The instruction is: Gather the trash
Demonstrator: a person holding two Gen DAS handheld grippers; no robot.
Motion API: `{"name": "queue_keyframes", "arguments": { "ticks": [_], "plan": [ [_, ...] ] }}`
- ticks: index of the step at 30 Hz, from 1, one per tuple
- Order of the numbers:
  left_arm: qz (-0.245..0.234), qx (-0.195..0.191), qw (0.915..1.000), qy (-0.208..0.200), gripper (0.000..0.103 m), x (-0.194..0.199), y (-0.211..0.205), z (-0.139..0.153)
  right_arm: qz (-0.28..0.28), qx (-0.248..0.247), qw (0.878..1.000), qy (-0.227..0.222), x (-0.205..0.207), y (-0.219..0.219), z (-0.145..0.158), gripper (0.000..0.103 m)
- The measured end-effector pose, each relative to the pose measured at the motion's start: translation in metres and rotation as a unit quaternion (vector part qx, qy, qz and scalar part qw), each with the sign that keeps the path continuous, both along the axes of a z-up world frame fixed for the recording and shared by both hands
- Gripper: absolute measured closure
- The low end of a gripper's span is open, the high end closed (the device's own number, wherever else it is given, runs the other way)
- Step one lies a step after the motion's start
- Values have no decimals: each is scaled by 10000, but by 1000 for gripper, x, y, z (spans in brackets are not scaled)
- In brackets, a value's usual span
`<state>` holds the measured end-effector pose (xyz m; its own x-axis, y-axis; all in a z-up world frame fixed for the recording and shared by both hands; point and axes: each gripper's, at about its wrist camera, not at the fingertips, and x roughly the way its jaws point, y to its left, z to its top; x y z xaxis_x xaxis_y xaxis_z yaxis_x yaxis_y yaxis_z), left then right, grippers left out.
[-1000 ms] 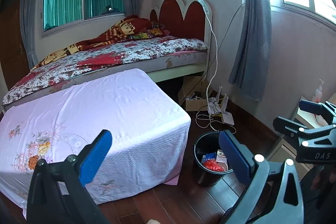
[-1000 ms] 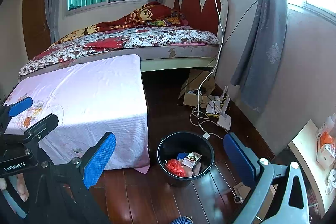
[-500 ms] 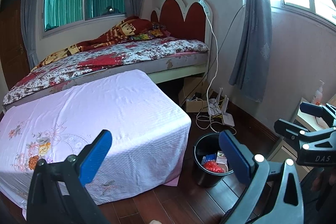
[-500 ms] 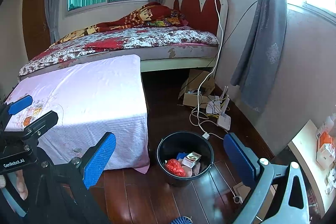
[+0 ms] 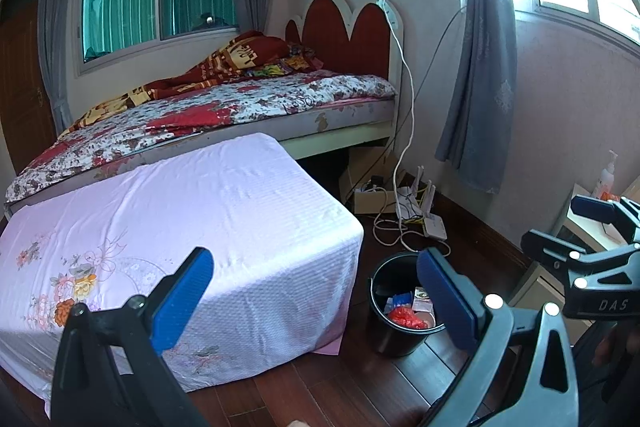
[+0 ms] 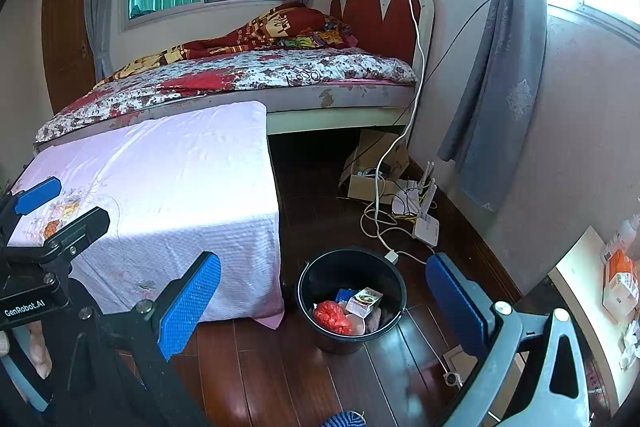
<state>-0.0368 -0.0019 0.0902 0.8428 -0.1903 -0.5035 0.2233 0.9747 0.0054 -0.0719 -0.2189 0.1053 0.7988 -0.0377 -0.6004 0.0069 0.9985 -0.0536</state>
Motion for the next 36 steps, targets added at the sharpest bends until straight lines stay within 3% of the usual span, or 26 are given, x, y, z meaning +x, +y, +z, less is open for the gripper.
{"name": "queue_keyframes", "arguments": {
  "ticks": [36],
  "plan": [
    [-103,118,9998,-99,1,6,7,2,13,-5,10000,-2,-1,-1,-3,0]
  ]
}}
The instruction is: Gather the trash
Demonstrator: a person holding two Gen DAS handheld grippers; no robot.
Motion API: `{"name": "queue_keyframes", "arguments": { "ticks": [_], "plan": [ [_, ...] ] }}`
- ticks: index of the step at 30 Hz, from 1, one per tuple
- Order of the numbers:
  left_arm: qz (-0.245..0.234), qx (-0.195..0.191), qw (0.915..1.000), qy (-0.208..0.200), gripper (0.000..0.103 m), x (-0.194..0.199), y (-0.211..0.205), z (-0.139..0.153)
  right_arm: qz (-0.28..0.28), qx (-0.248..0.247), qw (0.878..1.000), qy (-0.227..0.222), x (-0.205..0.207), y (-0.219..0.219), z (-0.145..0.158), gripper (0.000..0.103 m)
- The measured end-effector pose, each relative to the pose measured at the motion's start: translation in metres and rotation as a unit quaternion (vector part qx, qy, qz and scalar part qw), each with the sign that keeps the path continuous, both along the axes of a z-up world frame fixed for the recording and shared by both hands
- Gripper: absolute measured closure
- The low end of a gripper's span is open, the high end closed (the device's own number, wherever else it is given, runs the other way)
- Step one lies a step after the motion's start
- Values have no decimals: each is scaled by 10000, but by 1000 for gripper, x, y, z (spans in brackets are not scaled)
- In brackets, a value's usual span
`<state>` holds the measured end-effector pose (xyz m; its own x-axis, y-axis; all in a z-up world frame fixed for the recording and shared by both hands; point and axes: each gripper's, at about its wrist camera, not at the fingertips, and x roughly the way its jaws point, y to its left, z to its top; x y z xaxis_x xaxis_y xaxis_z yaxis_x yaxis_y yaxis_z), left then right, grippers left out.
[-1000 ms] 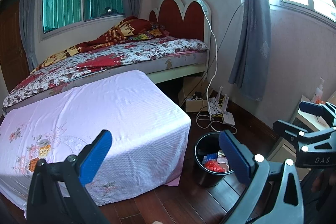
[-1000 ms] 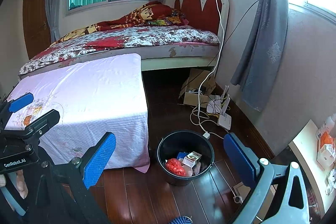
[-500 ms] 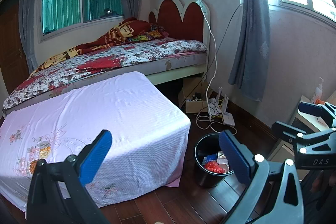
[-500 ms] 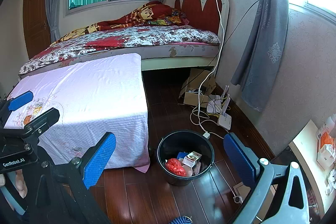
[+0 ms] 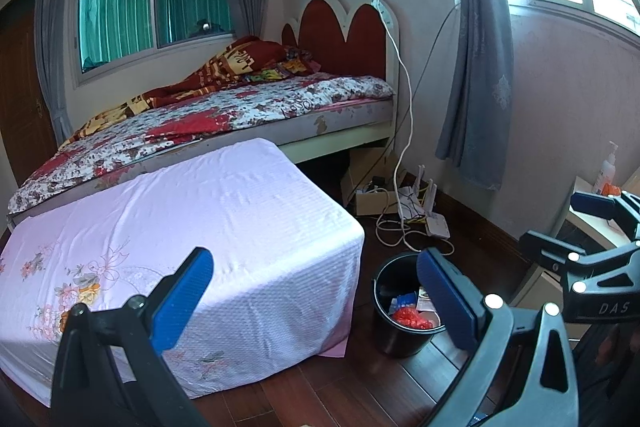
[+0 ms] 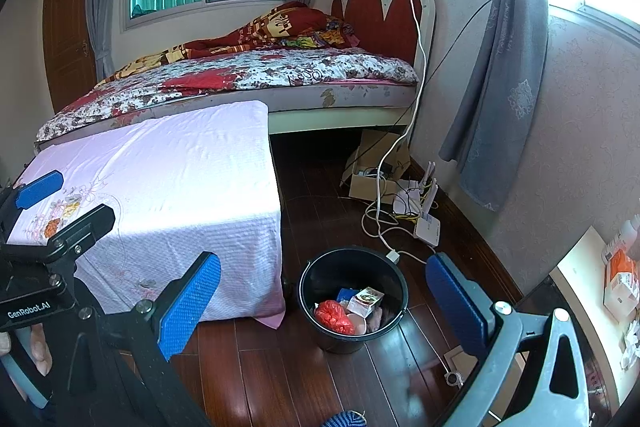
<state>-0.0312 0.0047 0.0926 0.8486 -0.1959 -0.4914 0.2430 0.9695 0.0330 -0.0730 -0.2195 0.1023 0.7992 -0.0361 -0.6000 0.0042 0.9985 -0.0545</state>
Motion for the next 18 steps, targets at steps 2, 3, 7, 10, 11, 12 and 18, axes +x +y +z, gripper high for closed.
{"name": "queue_keyframes", "arguments": {
  "ticks": [2,3,7,10,11,12,18],
  "plan": [
    [-29,16,10000,-42,1,0,0,1,-4,11,10000,12,0,0,-1,0],
    [-36,25,10000,-73,1,-2,-2,0,-10,8,10000,14,0,0,-1,0],
    [-81,8,9999,-145,1,-3,0,1,-12,13,10000,25,0,0,-2,0],
    [-86,16,9999,-143,1,-5,-1,0,-12,12,10000,22,0,1,-3,0],
    [-105,31,9998,-138,1,-5,-1,-1,-13,15,10000,24,0,1,-3,0],
    [-127,47,9998,-129,1,-5,-1,-2,-14,20,10000,25,0,1,-3,0],
    [-200,58,9998,-76,1,-4,1,-5,-44,26,10000,33,0,1,-4,0]
  ]
}}
